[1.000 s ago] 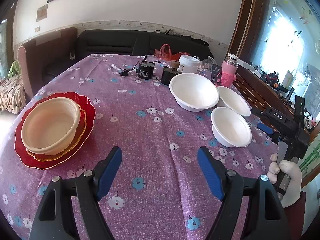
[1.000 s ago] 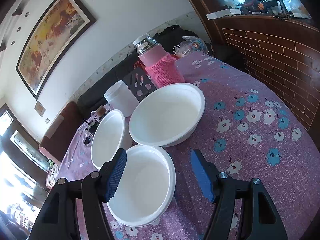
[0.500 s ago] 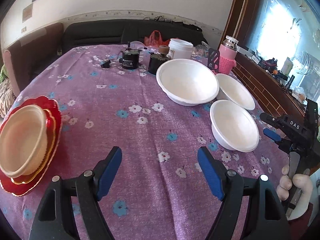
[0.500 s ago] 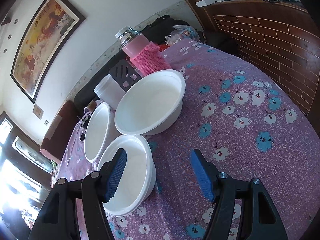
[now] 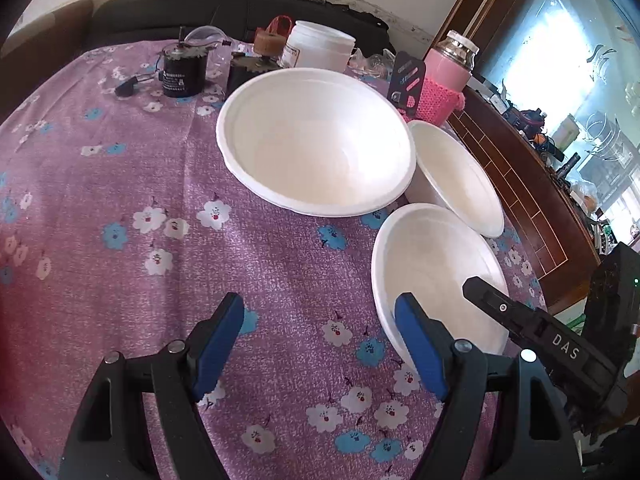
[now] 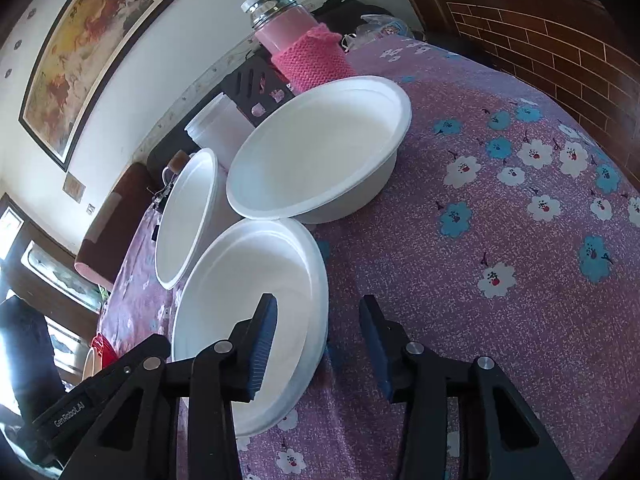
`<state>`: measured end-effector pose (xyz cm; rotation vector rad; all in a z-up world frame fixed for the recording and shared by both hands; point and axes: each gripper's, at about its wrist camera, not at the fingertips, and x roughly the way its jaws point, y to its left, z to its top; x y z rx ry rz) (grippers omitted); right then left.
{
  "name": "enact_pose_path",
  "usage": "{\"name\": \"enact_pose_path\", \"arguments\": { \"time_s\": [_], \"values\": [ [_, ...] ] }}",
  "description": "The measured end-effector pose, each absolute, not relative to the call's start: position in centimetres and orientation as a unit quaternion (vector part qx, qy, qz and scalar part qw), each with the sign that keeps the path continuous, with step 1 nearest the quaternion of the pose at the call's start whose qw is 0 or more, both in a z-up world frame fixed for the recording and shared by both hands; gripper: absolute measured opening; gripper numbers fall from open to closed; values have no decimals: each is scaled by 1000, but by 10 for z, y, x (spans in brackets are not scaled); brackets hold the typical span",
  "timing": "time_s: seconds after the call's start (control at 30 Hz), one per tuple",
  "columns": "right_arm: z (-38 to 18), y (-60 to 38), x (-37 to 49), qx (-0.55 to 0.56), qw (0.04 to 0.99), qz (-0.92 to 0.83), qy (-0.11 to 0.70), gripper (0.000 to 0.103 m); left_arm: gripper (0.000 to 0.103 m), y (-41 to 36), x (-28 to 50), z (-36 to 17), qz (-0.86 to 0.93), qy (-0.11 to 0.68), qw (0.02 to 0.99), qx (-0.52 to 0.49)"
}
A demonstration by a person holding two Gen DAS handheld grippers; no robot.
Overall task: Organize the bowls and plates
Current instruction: 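Close the right gripper on the rim of a white foam bowl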
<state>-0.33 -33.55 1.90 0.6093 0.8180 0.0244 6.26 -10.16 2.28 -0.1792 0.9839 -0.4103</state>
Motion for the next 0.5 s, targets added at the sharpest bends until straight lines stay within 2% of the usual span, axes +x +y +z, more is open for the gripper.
{"name": "enact_pose_path", "arguments": {
  "time_s": [0.17, 0.27, 0.37, 0.43, 0.47, 0.5],
  "values": [
    [15, -328, 2, 284, 872, 24, 398, 29, 76, -109, 73, 10, -200, 486, 844, -102],
    [14, -324, 4, 276, 872, 27, 403, 29, 75, -113, 77, 10, -199, 484, 846, -99],
    [15, -321, 5, 274, 873, 37, 401, 28, 55, -120, 81, 10, -204, 484, 846, -91],
    [16, -319, 4, 274, 874, 48, 399, 22, 19, -123, 82, 9, -207, 488, 844, -83],
    [17, -318, 4, 273, 874, 53, 398, 20, 13, -125, 82, 7, -211, 492, 841, -81],
    [18, -315, 5, 270, 875, 56, 398, 19, 13, -125, 81, 7, -214, 492, 840, -82]
  ]
}}
